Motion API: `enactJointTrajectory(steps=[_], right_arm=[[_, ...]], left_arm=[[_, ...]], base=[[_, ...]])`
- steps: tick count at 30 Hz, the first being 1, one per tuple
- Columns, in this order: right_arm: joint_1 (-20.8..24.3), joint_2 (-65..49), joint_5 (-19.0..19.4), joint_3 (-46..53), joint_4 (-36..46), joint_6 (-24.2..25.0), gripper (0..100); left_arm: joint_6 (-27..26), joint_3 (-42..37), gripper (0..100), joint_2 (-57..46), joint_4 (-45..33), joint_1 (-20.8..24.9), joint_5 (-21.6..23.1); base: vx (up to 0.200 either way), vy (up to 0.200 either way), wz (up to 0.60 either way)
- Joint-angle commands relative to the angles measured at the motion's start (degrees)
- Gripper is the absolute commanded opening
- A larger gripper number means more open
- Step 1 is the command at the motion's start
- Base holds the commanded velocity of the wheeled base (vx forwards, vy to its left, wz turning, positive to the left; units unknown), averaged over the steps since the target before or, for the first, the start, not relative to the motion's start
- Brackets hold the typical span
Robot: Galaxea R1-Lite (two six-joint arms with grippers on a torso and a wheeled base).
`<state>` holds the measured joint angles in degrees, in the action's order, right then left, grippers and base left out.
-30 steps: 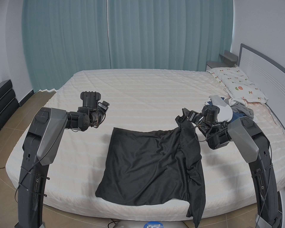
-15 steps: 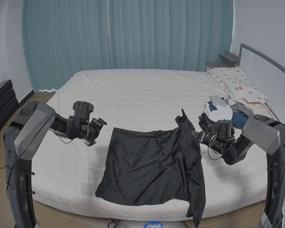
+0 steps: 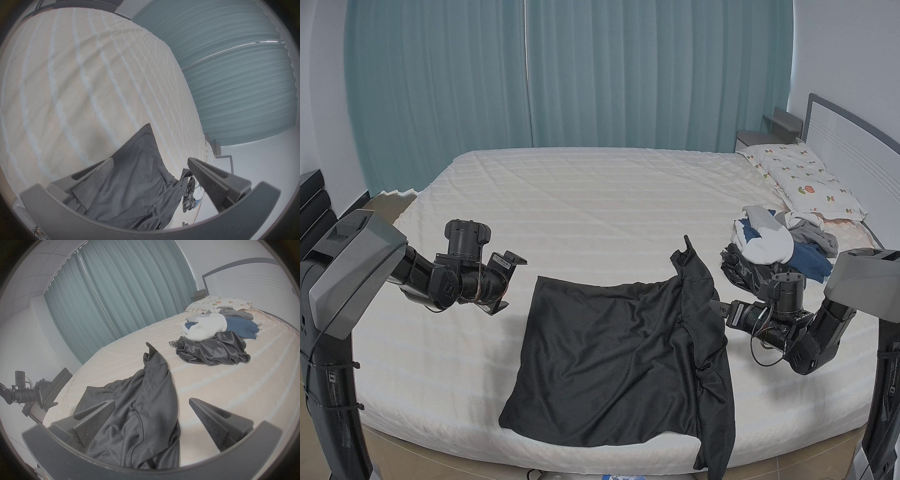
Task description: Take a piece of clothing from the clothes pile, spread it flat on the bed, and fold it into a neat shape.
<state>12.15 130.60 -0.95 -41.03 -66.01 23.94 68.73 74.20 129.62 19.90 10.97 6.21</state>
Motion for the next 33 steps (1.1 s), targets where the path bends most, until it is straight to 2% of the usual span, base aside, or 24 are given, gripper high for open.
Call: enactJointTrajectory(steps=[1,6,11,19,23,33], right_arm=[[1.6,1.0,-0.2,1.0,-0.3,0.1,100],[5.4,1.3,-0.6,1.2,0.3,0.1,100],[6.8,2.1,-0.8,0.9,0.7,0.1,100],[7.2,5.2,-2.2,0.2,1.1,-1.2,100],[7.2,6.5,-4.1,-2.9,5.4,-3.7,100],[9.0,8.4,-4.5,-11.4,13.2,-4.3,100]], left_arm=[[0.0,2.8,100,2.8,0.1,-0.2,-0.6],[0.2,2.9,100,3.2,0.0,0.1,-0.5],[0.0,3.6,100,4.0,0.1,0.2,0.0],[0.6,3.8,100,5.8,0.1,0.4,0.0],[0.7,3.6,100,5.9,0.1,0.4,-0.1],[1.2,2.8,100,5.6,0.1,0.4,-0.5]], base=[[0.0,0.0,0.0],[0.0,0.0,0.0],[0.0,0.0,0.0],[0.2,0.0,0.0],[0.05,0.0,0.0],[0.0,0.0,0.0]])
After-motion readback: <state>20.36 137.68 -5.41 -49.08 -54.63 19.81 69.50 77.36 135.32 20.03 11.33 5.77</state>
